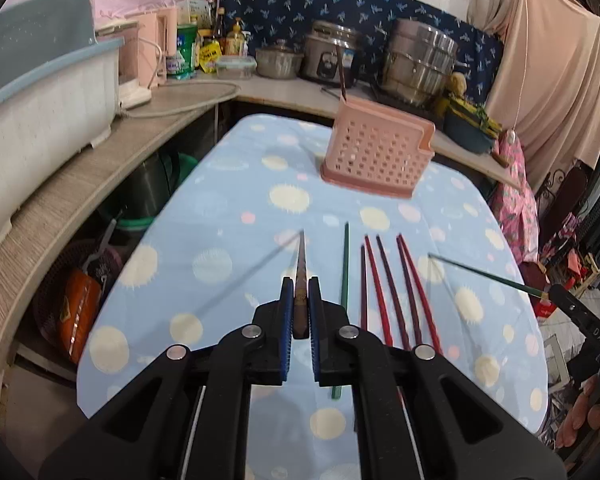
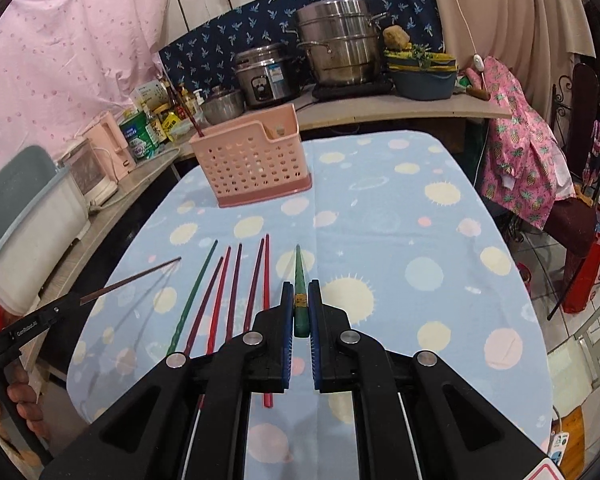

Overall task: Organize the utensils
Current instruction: 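Lift the brown chopstick with the left tool while the right tool carries the green chopstick to the basket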

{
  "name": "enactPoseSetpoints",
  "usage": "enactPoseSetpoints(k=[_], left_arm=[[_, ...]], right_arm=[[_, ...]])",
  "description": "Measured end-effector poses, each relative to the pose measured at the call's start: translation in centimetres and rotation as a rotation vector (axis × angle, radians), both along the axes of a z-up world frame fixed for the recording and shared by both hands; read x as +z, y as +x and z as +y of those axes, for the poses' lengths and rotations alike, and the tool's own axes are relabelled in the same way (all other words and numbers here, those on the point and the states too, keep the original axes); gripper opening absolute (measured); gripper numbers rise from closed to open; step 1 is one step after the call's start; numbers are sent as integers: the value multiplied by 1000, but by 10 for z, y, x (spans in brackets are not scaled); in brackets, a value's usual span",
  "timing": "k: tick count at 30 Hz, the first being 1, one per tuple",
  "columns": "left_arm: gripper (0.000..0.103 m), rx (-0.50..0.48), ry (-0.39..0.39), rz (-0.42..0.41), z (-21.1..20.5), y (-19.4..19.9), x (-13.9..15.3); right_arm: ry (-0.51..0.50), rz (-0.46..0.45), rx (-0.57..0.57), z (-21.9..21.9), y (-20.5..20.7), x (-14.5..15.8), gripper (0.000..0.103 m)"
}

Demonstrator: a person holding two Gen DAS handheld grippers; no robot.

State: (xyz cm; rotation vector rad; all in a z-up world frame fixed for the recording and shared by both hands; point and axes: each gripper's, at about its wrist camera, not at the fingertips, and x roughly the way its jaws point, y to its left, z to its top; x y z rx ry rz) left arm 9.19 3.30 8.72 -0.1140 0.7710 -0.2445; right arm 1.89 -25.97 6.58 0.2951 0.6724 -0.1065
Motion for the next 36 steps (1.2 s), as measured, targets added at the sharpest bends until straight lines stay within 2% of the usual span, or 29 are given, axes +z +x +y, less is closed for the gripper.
enactPoseSetpoints(k=[8,13,20,24,29,36], left_arm=[[7,14,-14,-98,-1,29,43],[7,1,-39,-128,-7,53,66],[7,-1,-30,-175,-23,84,89],[7,-7,-30,-209,-33,101,106],[7,-9,-78,-253,-44,128,136],[7,25,-126,-362,-61,170,184]], right_arm=[[-5,-102,-26,-25,18,45,7],[13,-138,-34,-36,33,60,7],[48,-176,-44,-49,59,78,7],[55,-205,-39,-54,77,93,7],[82,-262,-43,-62,106,119,7],[129,-371,-65,-76,158,155,7]])
